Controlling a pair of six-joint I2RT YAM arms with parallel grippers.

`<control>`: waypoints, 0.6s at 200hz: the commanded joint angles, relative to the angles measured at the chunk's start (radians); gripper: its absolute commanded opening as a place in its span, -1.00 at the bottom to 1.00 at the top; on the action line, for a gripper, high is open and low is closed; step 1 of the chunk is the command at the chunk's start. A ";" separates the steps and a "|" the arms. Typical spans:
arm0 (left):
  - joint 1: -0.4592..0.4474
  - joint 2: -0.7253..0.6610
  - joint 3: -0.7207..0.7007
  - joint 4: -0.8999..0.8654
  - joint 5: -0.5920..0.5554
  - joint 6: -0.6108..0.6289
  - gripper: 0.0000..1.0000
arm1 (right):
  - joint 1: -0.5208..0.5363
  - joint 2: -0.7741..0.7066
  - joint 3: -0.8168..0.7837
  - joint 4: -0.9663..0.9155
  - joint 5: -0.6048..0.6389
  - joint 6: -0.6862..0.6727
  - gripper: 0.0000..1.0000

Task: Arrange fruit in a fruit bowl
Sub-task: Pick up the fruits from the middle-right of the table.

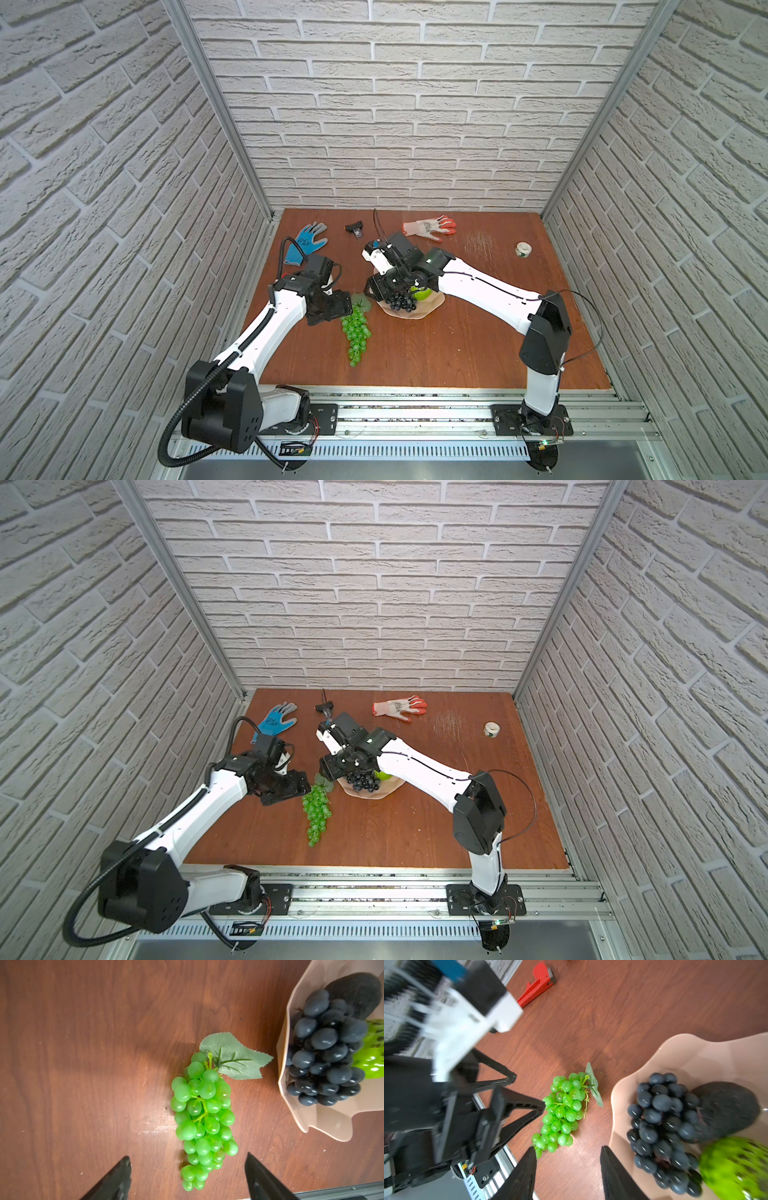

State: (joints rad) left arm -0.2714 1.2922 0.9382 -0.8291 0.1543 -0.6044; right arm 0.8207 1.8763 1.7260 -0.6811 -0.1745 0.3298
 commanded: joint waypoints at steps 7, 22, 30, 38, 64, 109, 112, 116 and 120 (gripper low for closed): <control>-0.017 0.049 -0.029 0.080 -0.016 -0.042 0.75 | -0.012 -0.028 -0.064 0.061 0.047 -0.003 0.04; -0.020 0.091 -0.032 0.110 -0.006 -0.045 0.76 | -0.012 -0.032 -0.081 0.066 0.045 -0.003 0.04; -0.020 0.120 -0.026 0.123 0.003 -0.042 0.76 | -0.012 -0.033 -0.086 0.067 0.042 -0.003 0.04; -0.022 0.147 -0.019 0.131 0.004 -0.040 0.75 | -0.012 -0.031 -0.088 0.068 0.039 -0.002 0.04; -0.023 0.202 -0.010 0.162 -0.015 -0.040 0.74 | -0.012 -0.031 -0.098 0.064 0.029 0.007 0.04; -0.024 0.281 -0.015 0.264 0.040 -0.055 0.70 | -0.013 -0.044 -0.132 0.072 0.028 0.010 0.04; -0.023 0.283 -0.013 0.269 0.044 -0.054 0.70 | -0.013 -0.044 -0.133 0.072 0.029 0.008 0.04; -0.023 0.286 -0.012 0.273 0.048 -0.054 0.69 | -0.012 -0.045 -0.136 0.071 0.030 0.007 0.03; -0.023 0.290 -0.011 0.277 0.051 -0.051 0.69 | -0.013 -0.045 -0.136 0.071 0.032 0.006 0.04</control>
State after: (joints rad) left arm -0.2897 1.5597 0.9207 -0.6243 0.1764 -0.6445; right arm 0.8078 1.8557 1.6039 -0.6388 -0.1486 0.3332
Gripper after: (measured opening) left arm 0.849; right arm 0.520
